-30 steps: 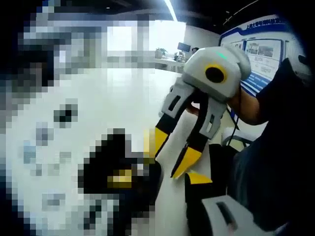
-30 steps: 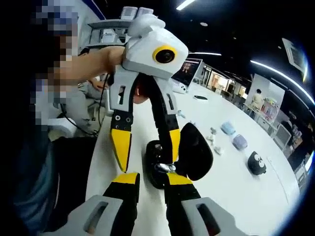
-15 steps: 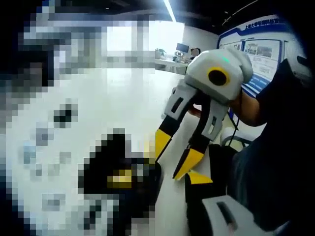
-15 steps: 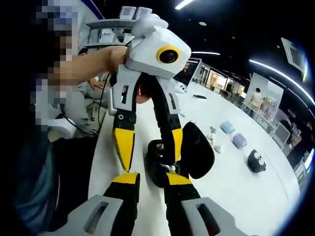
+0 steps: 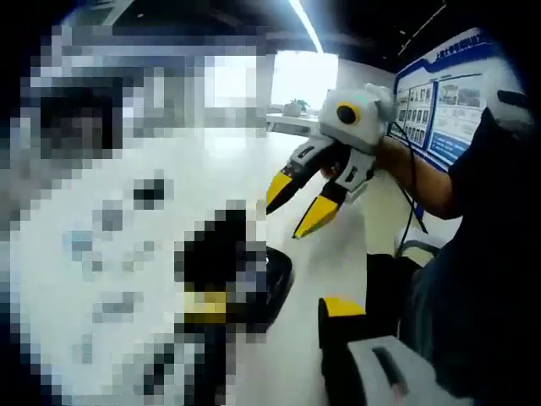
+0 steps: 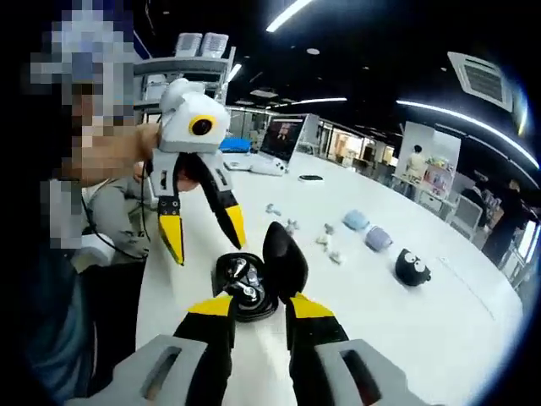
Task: Pick up the earbuds from the table and place the earbuds into the earbud case
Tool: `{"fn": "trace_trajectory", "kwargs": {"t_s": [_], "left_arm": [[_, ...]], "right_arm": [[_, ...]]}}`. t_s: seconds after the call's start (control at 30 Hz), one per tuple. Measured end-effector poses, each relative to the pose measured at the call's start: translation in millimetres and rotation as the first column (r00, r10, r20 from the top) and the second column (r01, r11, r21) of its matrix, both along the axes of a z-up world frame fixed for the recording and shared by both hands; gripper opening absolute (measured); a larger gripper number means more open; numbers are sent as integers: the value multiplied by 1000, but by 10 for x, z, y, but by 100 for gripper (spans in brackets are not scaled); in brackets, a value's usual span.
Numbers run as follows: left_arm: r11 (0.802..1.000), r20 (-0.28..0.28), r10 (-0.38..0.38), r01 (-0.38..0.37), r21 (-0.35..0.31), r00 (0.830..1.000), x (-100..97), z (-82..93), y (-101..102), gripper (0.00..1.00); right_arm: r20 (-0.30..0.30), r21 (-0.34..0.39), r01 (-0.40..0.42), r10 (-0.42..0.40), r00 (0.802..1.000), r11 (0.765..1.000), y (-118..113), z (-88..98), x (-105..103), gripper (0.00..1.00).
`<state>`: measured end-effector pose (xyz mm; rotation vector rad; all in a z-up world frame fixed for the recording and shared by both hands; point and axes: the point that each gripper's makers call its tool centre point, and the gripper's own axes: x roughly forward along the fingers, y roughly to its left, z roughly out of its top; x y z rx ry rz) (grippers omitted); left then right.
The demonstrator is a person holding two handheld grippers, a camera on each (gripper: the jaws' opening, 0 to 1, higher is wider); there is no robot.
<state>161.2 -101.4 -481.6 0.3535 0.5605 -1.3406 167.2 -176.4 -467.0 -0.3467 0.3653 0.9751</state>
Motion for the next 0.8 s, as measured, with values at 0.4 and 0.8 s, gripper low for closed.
{"fn": "trace_trajectory", "kwargs": {"t_s": [0.4, 0.8], "left_arm": [[997, 41, 78, -79, 20, 996, 104, -127, 134, 46], [996, 79, 79, -81, 30, 994, 253, -180, -49, 46]], "right_arm": [[-37, 110, 86, -83, 996, 990, 17, 175, 282, 25], [-210, 239, 160, -110, 971, 958, 149, 206, 564, 21]]}}
